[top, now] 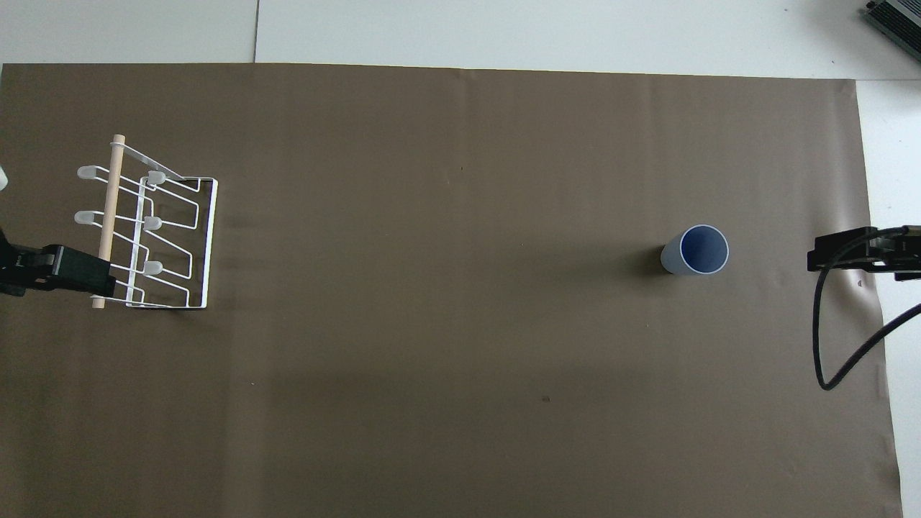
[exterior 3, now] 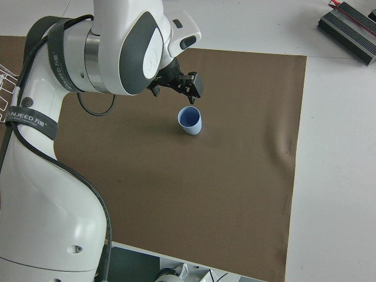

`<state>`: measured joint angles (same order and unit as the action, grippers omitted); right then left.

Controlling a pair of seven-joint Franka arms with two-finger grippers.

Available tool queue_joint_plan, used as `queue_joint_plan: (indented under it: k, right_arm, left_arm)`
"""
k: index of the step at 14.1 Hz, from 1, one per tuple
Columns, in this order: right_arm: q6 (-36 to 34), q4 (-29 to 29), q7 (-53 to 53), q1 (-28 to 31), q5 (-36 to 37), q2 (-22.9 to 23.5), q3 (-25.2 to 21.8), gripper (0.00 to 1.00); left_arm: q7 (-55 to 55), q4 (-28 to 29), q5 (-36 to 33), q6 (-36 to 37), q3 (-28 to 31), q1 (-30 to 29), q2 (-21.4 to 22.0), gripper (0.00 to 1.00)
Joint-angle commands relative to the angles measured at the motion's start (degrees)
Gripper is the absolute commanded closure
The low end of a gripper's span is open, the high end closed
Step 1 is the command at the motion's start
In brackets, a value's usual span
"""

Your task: Hang cup on cup holder

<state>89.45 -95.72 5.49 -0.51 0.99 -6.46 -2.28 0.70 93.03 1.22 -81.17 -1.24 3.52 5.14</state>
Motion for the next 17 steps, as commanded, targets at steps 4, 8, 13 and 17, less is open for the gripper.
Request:
queue_joint_plan:
  k: [4,8,13,17]
  right_arm:
    - [1.2,-1.8,0.8,0.8,-0.4,-1.4,0.3,0.00]
    - [1.3,-1.9,1.5,0.8,-0.4,-1.5,0.3,0.00]
    - [1.3,-2.4,0.4,0.9,-0.4,-1.7,0.3,0.00]
    - [2.9,-2.2,-4.2,1.7,-0.4,-0.9,-0.2,0.00]
  left_arm:
    - [0.5,1.2,-0.6,0.4,-0.3,-0.4,1.2,0.00]
    - [0.5,1.2,-0.6,0.4,-0.3,-0.4,1.2,0.00]
    - [0.5,1.2,-0.6,0.4,-0.3,-0.4,1.3,0.00]
    - [0.5,1.2,-0.6,0.4,-0.3,-0.4,1.3,0.00]
